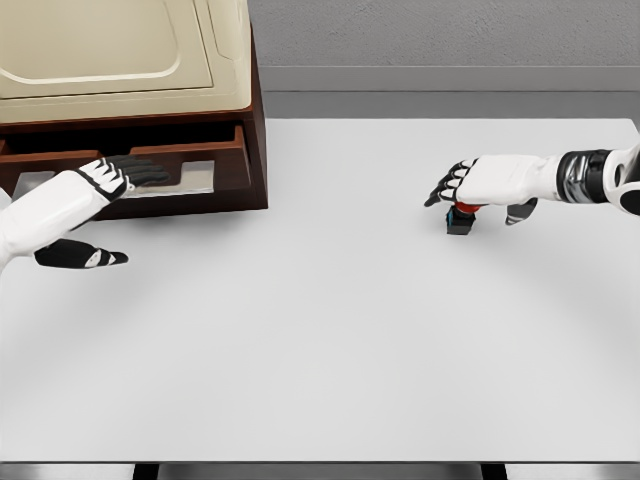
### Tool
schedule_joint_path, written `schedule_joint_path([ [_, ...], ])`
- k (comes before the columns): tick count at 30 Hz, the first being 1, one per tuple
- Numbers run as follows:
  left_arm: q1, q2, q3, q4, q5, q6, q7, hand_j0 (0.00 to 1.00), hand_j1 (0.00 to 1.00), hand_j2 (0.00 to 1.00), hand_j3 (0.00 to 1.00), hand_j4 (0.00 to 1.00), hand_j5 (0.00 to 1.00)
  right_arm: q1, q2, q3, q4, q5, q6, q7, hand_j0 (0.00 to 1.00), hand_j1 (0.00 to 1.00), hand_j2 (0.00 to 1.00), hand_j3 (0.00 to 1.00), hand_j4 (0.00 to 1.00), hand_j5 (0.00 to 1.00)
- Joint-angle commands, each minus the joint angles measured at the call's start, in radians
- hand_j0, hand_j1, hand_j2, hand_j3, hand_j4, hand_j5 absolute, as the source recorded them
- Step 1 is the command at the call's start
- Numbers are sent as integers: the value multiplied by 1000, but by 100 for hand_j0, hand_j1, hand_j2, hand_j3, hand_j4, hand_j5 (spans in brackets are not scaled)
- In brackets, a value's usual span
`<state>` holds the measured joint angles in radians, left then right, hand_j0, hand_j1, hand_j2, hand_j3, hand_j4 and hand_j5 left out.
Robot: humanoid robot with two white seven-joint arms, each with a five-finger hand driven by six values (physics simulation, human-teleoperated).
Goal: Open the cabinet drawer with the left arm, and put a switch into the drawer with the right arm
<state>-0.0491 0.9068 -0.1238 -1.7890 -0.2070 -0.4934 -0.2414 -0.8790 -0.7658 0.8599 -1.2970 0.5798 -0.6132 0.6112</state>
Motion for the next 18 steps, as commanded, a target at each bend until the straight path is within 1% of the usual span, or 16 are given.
schedule_joint_path([
  [1, 0, 0, -2, 5, 6, 16, 1, 100, 100, 100, 100, 100, 100, 0, -1, -1, -8, -6, 2, 0, 100, 100, 100, 100, 100, 100],
  [5, 0, -3, -17, 19, 5, 16, 1, 100, 100, 100, 100, 100, 100, 0, -1, -2, -15, -8, 2, 0, 100, 100, 100, 100, 100, 100],
  [18, 31, 9, -16, 10, 5, 9, 2, 100, 100, 100, 100, 100, 100, -2, -13, -4, -15, -6, 2, 0, 100, 100, 100, 100, 100, 100],
])
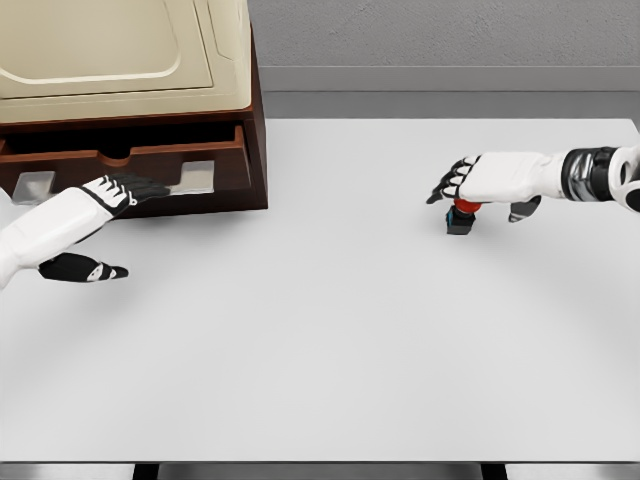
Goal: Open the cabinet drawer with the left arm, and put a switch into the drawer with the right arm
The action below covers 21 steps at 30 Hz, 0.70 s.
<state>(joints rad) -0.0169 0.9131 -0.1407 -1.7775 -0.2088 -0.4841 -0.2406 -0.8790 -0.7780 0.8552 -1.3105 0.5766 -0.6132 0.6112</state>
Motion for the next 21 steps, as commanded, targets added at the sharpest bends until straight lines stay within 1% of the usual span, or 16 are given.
schedule_joint_path([
  [1, 0, 3, 1, -2, 8, -2, 1, 100, 100, 100, 100, 100, 100, 2, 0, 2, -1, -3, 2, 0, 100, 100, 100, 100, 100, 100],
  [12, 28, -5, 13, 1, 12, -5, 3, 100, 100, 100, 100, 100, 100, 0, 13, 4, 1, 0, 2, 0, 100, 100, 100, 100, 100, 100],
  [13, 38, -7, 16, 1, 12, -5, 3, 100, 100, 100, 100, 100, 100, 2, 13, 4, 1, 0, 2, 0, 100, 100, 100, 100, 100, 100],
  [15, 52, -7, 33, -2, 12, -5, 4, 100, 100, 100, 100, 100, 100, 2, 13, 4, 1, 0, 2, 0, 100, 100, 100, 100, 100, 100],
  [17, 81, -7, 62, -8, 14, -8, 4, 100, 100, 100, 100, 100, 100, 2, 13, 4, 1, 0, 2, 0, 100, 100, 100, 100, 100, 100],
  [21, 107, -7, 92, -14, 14, -22, 18, 100, 100, 100, 100, 100, 100, 2, 13, 4, 1, 0, 2, 0, 100, 100, 100, 100, 100, 100],
])
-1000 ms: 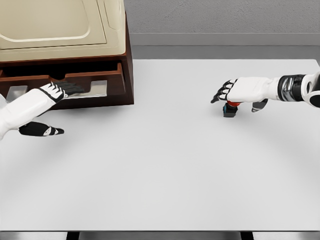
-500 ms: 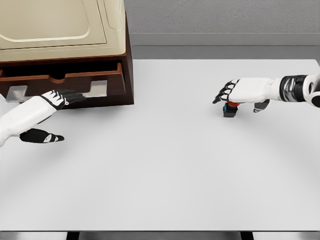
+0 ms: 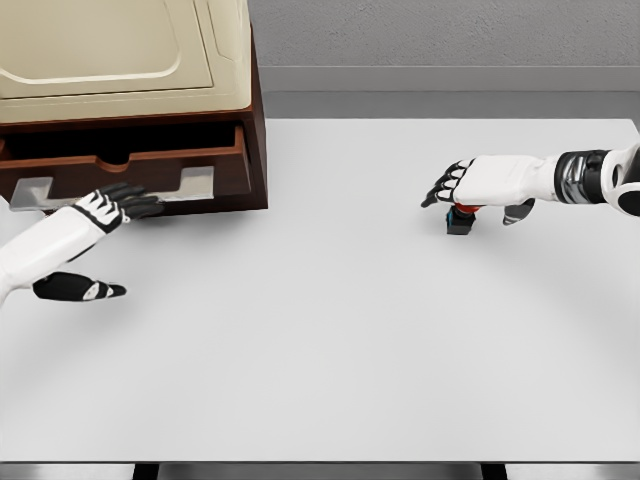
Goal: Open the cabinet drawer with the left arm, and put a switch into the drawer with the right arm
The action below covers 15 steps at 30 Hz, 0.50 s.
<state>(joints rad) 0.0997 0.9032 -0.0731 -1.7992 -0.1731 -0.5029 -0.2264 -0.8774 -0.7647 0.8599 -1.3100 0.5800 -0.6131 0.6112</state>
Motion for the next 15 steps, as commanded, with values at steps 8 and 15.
schedule_joint_path([
  [8, 38, 3, 79, 0, -22, -25, 4, 100, 100, 100, 100, 100, 100, 0, -1, -1, 0, -3, 2, 0, 100, 100, 100, 100, 100, 100],
  [15, 103, 0, 138, -2, -20, -55, 6, 100, 100, 100, 100, 100, 100, 2, -2, -1, 0, -3, 2, 0, 100, 100, 100, 100, 100, 100],
])
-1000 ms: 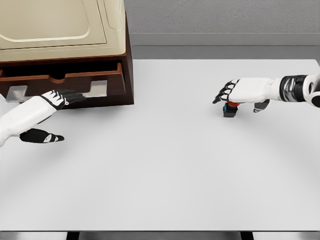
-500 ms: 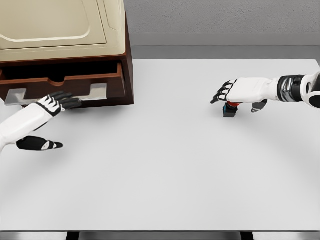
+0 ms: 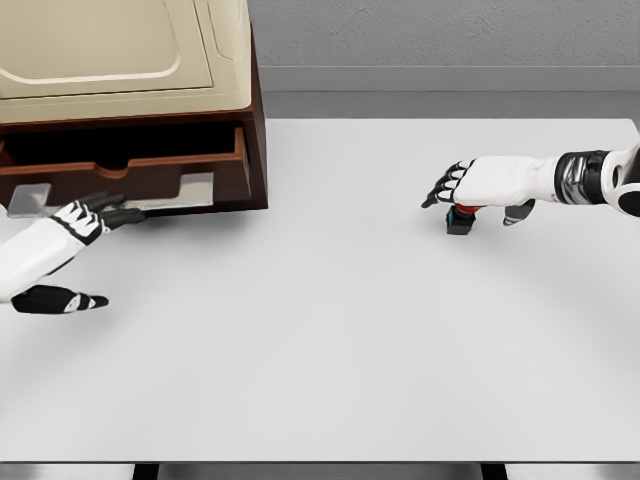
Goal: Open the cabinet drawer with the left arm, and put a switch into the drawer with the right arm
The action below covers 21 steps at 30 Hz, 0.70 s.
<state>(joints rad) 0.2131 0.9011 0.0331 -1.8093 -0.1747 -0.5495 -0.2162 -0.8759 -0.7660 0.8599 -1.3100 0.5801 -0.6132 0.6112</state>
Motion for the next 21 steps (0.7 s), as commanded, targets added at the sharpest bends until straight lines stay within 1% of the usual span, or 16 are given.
schedule_joint_path([
  [1, 3, 2, 47, 8, -17, -17, -5, 100, 100, 100, 100, 100, 100, 0, -1, -1, 0, -3, 2, 0, 100, 100, 100, 100, 100, 100],
  [2, 20, -2, 65, 8, -17, -24, -5, 100, 100, 100, 100, 100, 100, 0, -1, -1, 0, -3, 2, 0, 100, 100, 100, 100, 100, 100],
  [5, 31, -7, 88, 8, -6, -50, -5, 100, 100, 100, 100, 100, 100, 0, -1, -1, 0, -3, 2, 0, 100, 100, 100, 100, 100, 100],
  [6, 40, -7, 114, 8, -3, -61, -5, 100, 100, 100, 100, 100, 100, 0, -2, -1, 0, -3, 2, 0, 100, 100, 100, 100, 100, 100],
  [7, 55, -7, 157, 8, 4, -61, -5, 100, 100, 100, 100, 100, 100, 0, -1, -1, 0, -3, 2, 0, 100, 100, 100, 100, 100, 100],
  [9, 57, -4, 195, 8, 24, -61, -5, 100, 100, 100, 100, 100, 100, 0, -1, -1, 0, -2, 2, 0, 100, 100, 100, 100, 100, 100],
  [11, 55, -4, 212, 8, 32, -61, -5, 100, 100, 100, 100, 100, 100, 0, -2, -1, 0, -2, 2, 0, 100, 100, 100, 100, 100, 100],
  [13, 28, -1, 217, 7, 34, -61, -5, 100, 100, 100, 100, 100, 100, 0, -2, -1, 0, -2, 2, 0, 100, 100, 100, 100, 100, 100],
  [14, -12, 1, 212, 7, 34, -61, -5, 100, 100, 100, 100, 100, 100, 0, -4, -1, 0, -2, 2, 0, 100, 100, 100, 100, 100, 100],
  [17, -84, 5, 206, 7, 37, -61, -6, 100, 100, 100, 100, 100, 100, 0, -6, -1, 0, -3, 2, 0, 100, 100, 100, 100, 100, 100],
  [18, -101, 2, 203, 7, 37, -61, -6, 100, 100, 100, 100, 100, 100, 0, -4, -1, 0, -3, 2, 0, 100, 100, 100, 100, 100, 100],
  [19, -106, 2, 203, 7, 37, -61, -6, 100, 100, 100, 100, 100, 100, -2, -4, -1, 0, -2, 2, 0, 100, 100, 100, 100, 100, 100],
  [20, -118, -2, 192, 7, 35, -61, -8, 100, 100, 100, 100, 100, 100, 0, -4, -1, 0, -2, 2, 0, 100, 100, 100, 100, 100, 100],
  [21, -143, -2, 159, 7, 35, -61, -8, 100, 100, 100, 100, 100, 100, 0, -2, -1, 0, -2, 2, 0, 100, 100, 100, 100, 100, 100],
])
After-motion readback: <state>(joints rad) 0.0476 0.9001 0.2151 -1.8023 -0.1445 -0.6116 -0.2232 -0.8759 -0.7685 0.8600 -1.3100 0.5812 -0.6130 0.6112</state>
